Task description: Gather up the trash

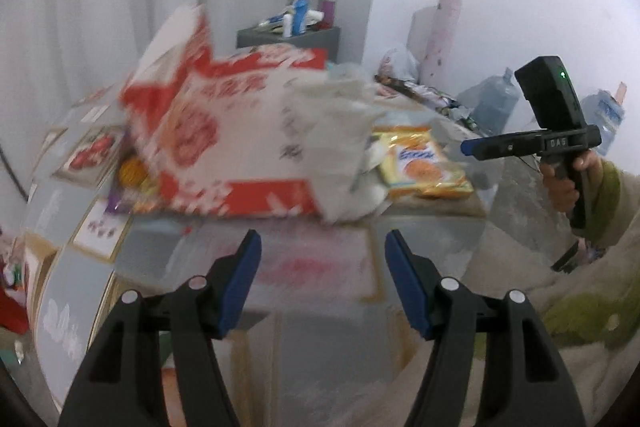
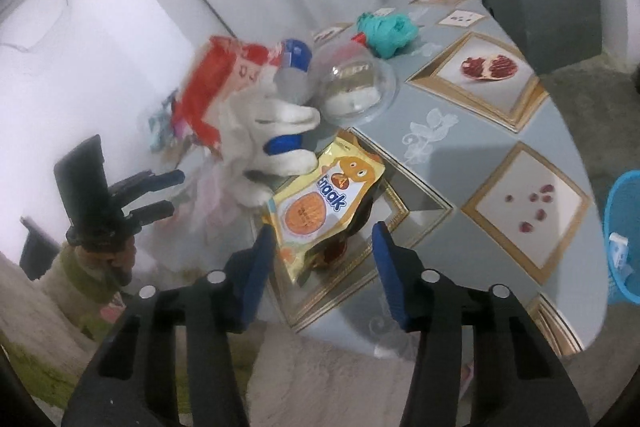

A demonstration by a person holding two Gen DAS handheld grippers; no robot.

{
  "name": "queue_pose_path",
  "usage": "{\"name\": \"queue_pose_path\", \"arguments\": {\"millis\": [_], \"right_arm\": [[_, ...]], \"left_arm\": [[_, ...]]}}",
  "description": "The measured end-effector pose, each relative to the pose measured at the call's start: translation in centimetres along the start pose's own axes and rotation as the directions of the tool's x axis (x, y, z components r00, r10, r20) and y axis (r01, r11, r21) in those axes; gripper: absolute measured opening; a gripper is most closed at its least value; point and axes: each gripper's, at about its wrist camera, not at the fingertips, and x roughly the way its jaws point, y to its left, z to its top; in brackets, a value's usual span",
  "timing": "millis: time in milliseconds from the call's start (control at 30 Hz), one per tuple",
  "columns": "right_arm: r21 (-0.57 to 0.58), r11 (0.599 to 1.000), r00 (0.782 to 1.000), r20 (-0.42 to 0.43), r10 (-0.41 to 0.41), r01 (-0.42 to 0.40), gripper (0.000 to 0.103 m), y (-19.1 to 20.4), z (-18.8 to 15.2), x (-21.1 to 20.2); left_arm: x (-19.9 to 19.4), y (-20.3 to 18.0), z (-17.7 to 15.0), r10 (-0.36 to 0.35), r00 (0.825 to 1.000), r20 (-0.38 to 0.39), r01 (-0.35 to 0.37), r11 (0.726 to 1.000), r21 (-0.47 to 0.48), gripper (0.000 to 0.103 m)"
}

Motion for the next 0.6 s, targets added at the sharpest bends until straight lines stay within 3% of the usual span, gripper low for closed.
{"name": "queue_pose_path", "arguments": {"millis": [300, 600], "right_arm": [[0.014, 0.999, 0.999, -0.012, -0.048, 0.048, 0.041, 0.0, 0.1, 2.4], [0.053, 0.998, 0.999, 0.008, -0.041, 0.041, 0.039, -0.2, 0.2, 2.7]], "left_arm": [[0.7, 5.1, -1.9, 0.133, 0.991, -0.022, -0.134, 0.989, -0.068, 0.062], [2.2, 6.0, -1.9, 0.182, 0.980, -0.079, -0.190, 0.975, -0.117, 0.062]]}}
